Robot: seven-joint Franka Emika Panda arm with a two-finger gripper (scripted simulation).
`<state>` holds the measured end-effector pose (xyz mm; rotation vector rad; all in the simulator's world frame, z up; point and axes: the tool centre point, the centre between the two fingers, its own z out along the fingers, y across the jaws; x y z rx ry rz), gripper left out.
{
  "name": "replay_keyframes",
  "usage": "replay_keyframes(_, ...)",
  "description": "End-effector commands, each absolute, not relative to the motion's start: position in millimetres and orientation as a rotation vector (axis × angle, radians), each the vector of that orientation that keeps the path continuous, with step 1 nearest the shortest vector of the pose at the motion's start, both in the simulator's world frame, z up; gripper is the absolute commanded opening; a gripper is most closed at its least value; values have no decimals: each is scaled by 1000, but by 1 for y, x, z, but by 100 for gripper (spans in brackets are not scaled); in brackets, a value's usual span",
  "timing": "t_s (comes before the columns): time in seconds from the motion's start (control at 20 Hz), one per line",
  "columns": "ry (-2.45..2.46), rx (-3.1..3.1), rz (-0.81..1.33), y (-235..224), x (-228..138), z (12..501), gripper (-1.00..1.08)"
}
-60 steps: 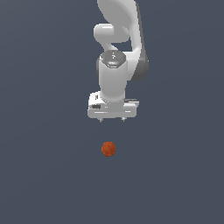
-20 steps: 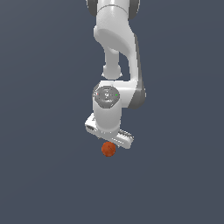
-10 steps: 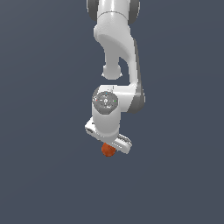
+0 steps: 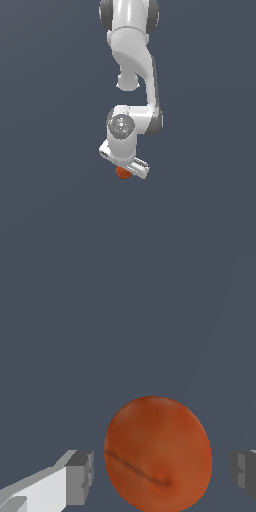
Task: Pick up the object and move it to a goal position.
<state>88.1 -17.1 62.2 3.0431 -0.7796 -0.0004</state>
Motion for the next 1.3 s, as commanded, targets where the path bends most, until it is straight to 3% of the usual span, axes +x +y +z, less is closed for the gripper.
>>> replay_keyframes(0.0,-781,3043,0,-17,88,51,100)
replay_keyframes(0.3,-781,3043,0,-17,89,47,100)
replay_keyframes(0.35,-781,3043,0,-17,89,47,-100)
replay_keyframes(1.25,-781,3043,-2,-14,82,49,-100)
